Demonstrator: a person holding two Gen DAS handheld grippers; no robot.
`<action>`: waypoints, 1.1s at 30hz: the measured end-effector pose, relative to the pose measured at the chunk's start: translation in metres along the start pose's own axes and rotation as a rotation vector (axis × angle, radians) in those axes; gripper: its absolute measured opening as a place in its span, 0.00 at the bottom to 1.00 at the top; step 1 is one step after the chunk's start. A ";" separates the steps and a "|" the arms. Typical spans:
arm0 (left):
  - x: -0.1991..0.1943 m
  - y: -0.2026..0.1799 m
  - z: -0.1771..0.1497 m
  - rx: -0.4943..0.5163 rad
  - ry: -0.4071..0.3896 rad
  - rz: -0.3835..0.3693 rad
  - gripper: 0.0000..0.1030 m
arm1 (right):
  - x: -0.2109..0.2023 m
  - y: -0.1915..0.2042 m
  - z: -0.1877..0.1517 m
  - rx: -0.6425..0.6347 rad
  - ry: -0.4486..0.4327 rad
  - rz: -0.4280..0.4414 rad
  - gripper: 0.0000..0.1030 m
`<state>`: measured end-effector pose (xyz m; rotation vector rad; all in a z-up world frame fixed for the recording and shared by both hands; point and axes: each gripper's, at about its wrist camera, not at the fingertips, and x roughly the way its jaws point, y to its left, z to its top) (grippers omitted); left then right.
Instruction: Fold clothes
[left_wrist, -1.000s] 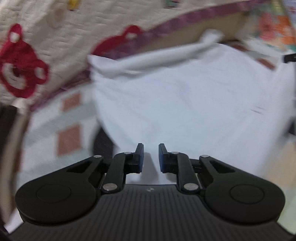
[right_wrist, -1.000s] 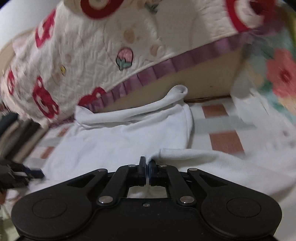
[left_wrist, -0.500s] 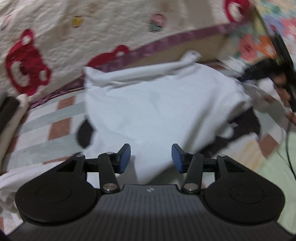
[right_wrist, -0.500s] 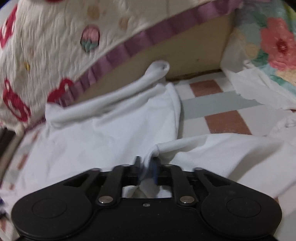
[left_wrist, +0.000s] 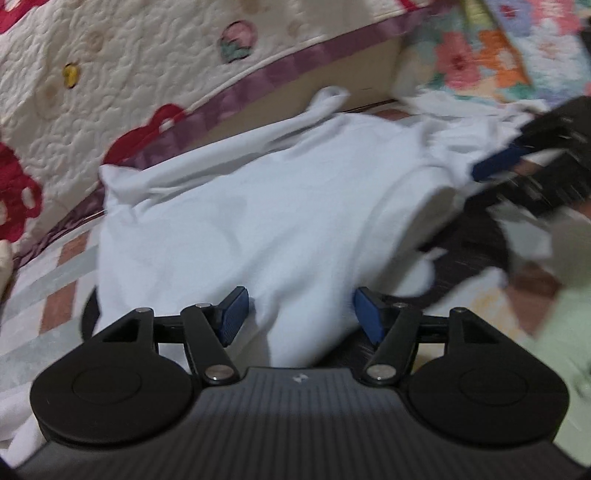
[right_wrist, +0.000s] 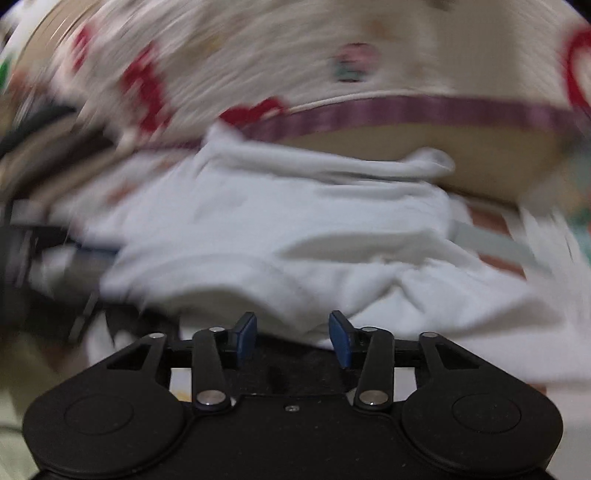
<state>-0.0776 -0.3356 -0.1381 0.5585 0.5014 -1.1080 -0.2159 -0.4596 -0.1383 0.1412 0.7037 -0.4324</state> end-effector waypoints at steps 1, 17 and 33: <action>0.001 0.005 0.002 -0.025 0.000 0.013 0.62 | 0.004 0.004 0.002 -0.022 -0.002 -0.012 0.52; -0.050 0.017 -0.045 0.020 -0.026 0.087 0.67 | 0.023 -0.030 0.021 0.339 -0.131 0.058 0.15; -0.028 0.005 -0.020 0.022 -0.102 0.113 0.59 | -0.092 0.003 0.017 0.318 -0.235 0.074 0.10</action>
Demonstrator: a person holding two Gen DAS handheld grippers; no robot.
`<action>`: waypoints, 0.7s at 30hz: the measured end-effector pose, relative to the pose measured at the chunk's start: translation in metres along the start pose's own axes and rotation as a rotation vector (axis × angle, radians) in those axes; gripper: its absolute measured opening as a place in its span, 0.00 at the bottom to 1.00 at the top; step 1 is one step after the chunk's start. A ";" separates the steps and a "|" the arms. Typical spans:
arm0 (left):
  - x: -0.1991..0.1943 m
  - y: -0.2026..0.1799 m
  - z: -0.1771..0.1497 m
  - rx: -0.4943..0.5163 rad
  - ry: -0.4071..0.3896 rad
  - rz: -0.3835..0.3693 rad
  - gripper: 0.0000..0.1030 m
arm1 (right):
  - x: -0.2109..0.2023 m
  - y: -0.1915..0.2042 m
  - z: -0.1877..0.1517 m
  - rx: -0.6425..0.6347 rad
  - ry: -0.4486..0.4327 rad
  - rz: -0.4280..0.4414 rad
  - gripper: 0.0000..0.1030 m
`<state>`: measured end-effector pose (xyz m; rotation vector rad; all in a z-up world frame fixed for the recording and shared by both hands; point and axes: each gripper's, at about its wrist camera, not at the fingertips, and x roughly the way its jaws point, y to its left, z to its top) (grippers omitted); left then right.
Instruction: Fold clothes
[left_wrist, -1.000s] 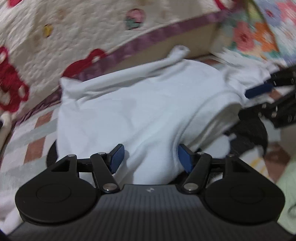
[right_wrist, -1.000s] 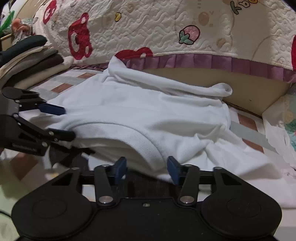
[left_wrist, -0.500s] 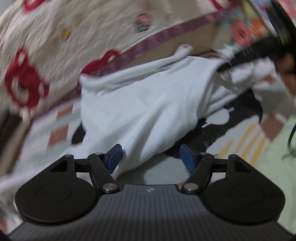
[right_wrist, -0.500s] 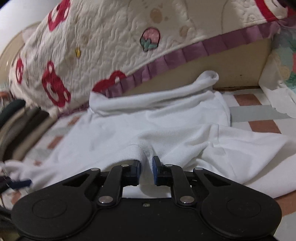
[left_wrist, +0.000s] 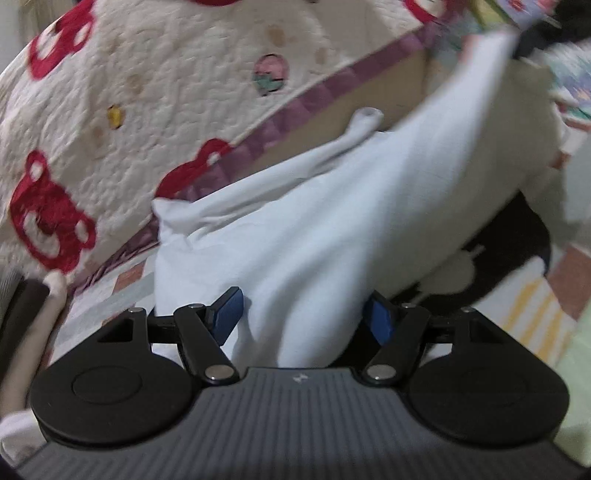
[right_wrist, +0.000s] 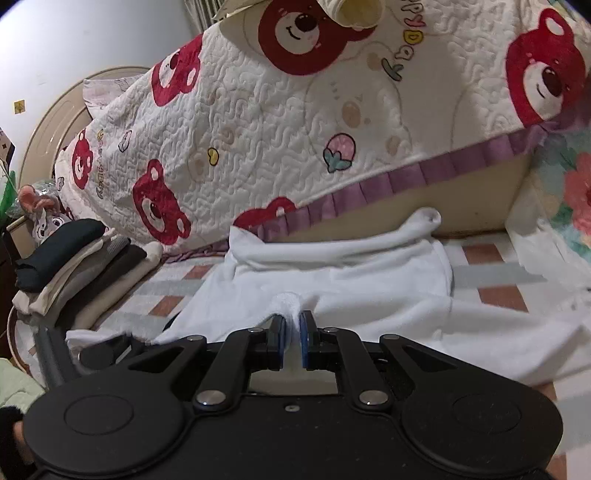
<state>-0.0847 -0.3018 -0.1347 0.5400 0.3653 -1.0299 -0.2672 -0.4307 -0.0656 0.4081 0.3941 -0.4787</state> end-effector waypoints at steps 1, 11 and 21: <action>0.000 0.001 0.001 -0.015 -0.003 0.001 0.39 | -0.003 -0.001 -0.003 0.012 0.007 0.003 0.10; -0.117 0.019 0.024 -0.152 -0.039 -0.173 0.08 | -0.087 0.031 -0.004 0.000 0.184 -0.056 0.08; -0.103 -0.012 -0.031 -0.306 0.270 -0.214 0.10 | -0.062 0.025 -0.094 -0.083 0.503 -0.148 0.07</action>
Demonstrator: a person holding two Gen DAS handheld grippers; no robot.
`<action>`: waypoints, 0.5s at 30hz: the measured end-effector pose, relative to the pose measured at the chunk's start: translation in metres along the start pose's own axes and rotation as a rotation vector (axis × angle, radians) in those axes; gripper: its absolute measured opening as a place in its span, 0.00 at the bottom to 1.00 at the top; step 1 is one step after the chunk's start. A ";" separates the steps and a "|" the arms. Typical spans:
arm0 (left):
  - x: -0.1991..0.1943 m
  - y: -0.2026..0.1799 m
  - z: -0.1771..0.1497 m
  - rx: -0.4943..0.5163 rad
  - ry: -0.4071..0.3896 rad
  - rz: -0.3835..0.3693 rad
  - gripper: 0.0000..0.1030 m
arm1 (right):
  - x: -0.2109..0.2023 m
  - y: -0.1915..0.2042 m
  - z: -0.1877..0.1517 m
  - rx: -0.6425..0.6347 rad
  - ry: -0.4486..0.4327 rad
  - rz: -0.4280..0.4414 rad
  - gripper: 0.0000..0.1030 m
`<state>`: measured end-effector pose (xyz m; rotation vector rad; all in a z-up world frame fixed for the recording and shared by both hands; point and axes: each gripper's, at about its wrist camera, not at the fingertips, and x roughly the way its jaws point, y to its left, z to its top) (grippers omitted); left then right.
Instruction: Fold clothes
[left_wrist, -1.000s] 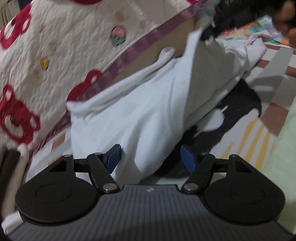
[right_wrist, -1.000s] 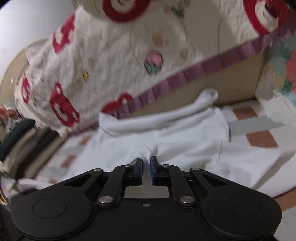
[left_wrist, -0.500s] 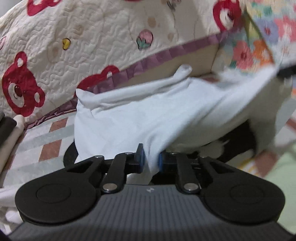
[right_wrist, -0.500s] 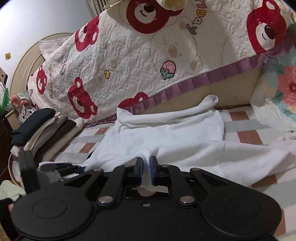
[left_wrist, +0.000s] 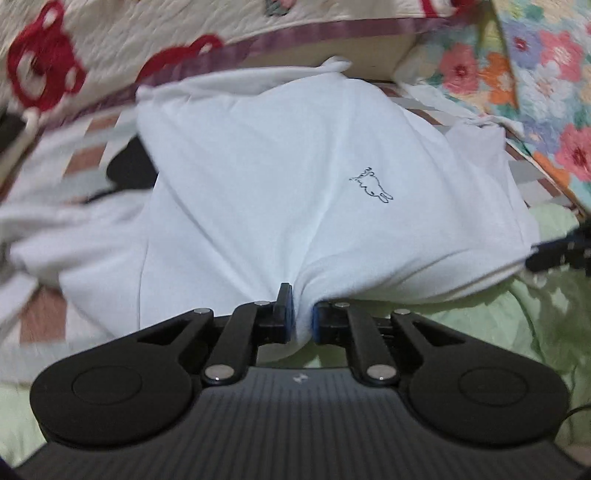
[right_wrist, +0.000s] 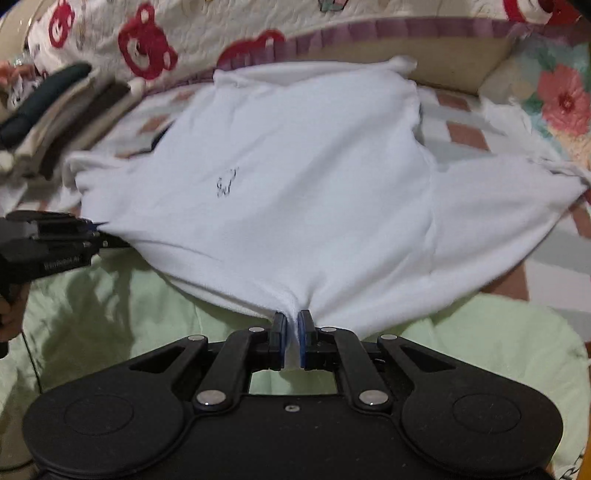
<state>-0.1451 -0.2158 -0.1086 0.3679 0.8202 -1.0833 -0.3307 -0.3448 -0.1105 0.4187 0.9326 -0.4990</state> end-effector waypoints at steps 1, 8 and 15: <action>-0.003 0.003 0.001 -0.021 -0.005 -0.011 0.10 | 0.000 0.003 0.000 -0.026 0.008 -0.009 0.08; -0.011 0.014 0.003 -0.050 -0.037 -0.023 0.10 | -0.009 -0.009 0.000 -0.013 -0.023 -0.034 0.09; -0.009 0.006 -0.003 0.027 -0.030 0.040 0.16 | -0.017 -0.055 -0.007 0.208 -0.103 -0.022 0.25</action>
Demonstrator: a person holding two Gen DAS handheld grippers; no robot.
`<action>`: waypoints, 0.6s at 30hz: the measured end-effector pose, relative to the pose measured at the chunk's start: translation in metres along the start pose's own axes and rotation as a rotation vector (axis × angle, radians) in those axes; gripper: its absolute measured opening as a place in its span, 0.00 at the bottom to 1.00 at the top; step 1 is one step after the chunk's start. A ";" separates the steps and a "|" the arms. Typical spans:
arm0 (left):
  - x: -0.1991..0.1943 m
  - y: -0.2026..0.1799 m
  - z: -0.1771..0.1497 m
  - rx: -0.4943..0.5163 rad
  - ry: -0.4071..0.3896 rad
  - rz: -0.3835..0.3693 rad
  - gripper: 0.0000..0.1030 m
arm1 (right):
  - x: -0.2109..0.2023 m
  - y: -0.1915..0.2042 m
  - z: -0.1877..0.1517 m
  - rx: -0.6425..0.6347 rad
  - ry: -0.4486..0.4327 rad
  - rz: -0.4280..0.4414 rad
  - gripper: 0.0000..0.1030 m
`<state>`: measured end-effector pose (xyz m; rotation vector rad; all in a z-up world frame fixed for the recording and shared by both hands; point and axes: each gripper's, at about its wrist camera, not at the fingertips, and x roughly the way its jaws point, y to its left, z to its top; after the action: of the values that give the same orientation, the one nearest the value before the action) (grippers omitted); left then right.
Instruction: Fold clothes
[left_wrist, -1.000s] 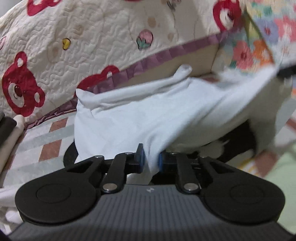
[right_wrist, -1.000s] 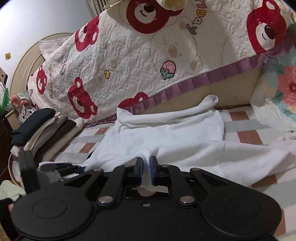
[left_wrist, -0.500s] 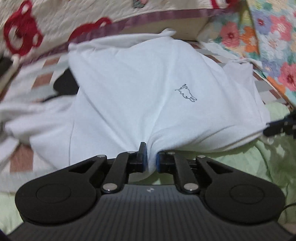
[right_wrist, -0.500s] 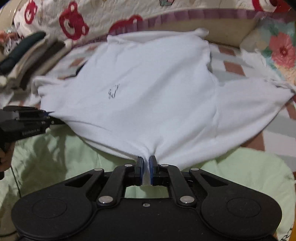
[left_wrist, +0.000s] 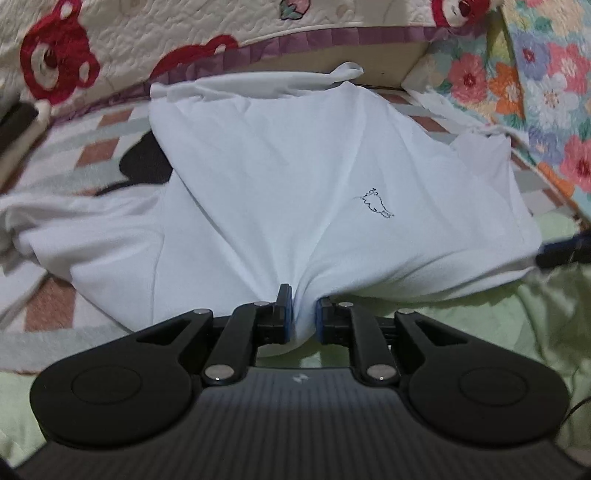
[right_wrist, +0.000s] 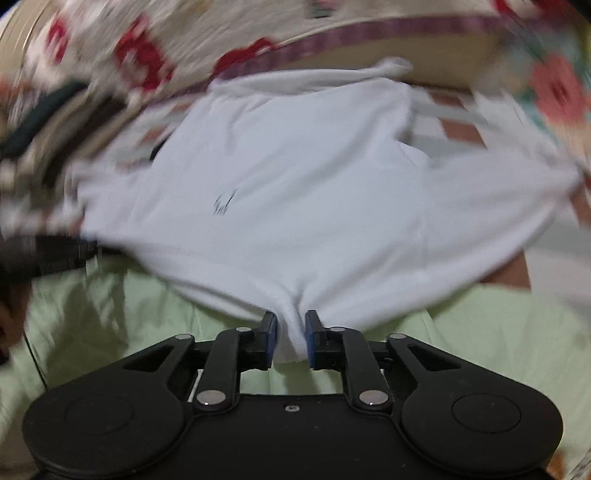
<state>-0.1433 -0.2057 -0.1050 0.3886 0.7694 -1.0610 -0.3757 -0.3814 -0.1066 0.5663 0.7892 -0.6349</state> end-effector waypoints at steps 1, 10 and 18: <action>-0.004 -0.001 0.000 0.018 -0.010 0.025 0.23 | -0.001 -0.007 0.000 0.032 -0.011 0.001 0.32; -0.040 0.049 -0.016 -0.222 -0.051 0.123 0.39 | 0.008 -0.045 -0.005 0.281 -0.063 0.065 0.45; -0.024 0.093 -0.023 -0.489 -0.061 0.037 0.42 | 0.034 -0.060 -0.019 0.467 -0.066 0.171 0.54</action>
<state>-0.0763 -0.1338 -0.1095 -0.0460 0.9313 -0.8114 -0.4079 -0.4192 -0.1583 1.0229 0.5220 -0.6786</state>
